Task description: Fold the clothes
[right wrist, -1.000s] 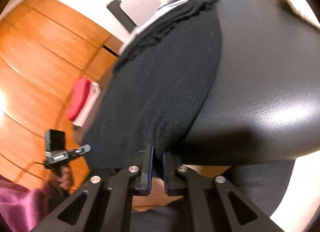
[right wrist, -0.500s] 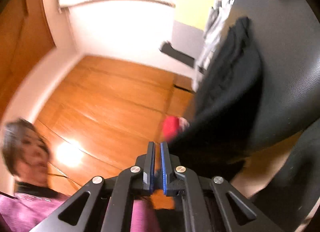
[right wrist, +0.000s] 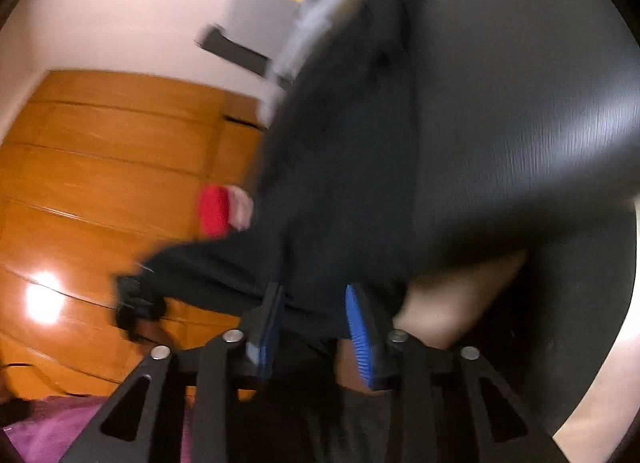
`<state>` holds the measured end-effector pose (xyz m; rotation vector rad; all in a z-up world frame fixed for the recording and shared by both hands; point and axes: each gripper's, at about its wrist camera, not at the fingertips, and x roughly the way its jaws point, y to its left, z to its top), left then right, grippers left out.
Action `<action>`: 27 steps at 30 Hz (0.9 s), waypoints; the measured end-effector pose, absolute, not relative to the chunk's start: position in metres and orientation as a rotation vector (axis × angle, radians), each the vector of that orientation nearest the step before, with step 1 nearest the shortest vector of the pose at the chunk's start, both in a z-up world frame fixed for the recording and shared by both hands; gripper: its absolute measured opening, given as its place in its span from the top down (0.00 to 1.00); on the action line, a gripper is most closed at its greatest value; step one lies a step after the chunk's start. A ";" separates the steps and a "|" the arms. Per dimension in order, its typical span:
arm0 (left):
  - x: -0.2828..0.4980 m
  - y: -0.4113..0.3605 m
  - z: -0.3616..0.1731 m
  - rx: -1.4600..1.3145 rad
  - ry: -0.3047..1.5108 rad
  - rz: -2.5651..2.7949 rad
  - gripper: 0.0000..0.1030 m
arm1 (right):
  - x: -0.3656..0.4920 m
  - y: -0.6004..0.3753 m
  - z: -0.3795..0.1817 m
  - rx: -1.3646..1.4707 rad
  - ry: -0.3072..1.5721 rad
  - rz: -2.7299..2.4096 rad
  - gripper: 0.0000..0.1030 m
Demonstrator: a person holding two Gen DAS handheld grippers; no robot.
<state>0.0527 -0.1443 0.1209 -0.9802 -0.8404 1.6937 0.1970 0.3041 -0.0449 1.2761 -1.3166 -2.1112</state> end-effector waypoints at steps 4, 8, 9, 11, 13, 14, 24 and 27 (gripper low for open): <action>0.043 -0.130 0.133 -0.959 -0.835 1.659 0.95 | 0.183 0.270 -0.077 1.499 -1.181 -2.105 0.56; 0.032 -0.112 0.146 -0.916 -0.827 1.654 0.95 | 0.166 0.245 -0.098 1.557 -1.201 -1.973 0.56; 0.028 -0.110 0.150 -0.905 -0.819 1.655 0.95 | 0.160 0.241 -0.101 1.547 -1.201 -1.974 0.56; 0.024 -0.105 0.155 -0.894 -0.815 1.654 0.95 | 0.150 0.237 -0.106 1.553 -1.196 -2.014 0.56; 0.022 -0.105 0.156 -0.893 -0.817 1.659 0.95 | 0.142 0.235 -0.112 1.547 -1.210 -2.039 0.56; 0.021 -0.105 0.157 -0.895 -0.818 1.663 0.95 | 0.142 0.237 -0.117 1.518 -1.275 -2.006 0.56; 0.014 -0.137 0.133 -0.948 -0.858 1.737 0.95 | 0.155 0.267 -0.056 1.028 -1.510 -1.783 0.93; -0.004 -0.141 0.110 -0.982 -0.904 1.765 0.95 | 0.140 0.312 -0.013 0.879 -1.527 -1.898 0.93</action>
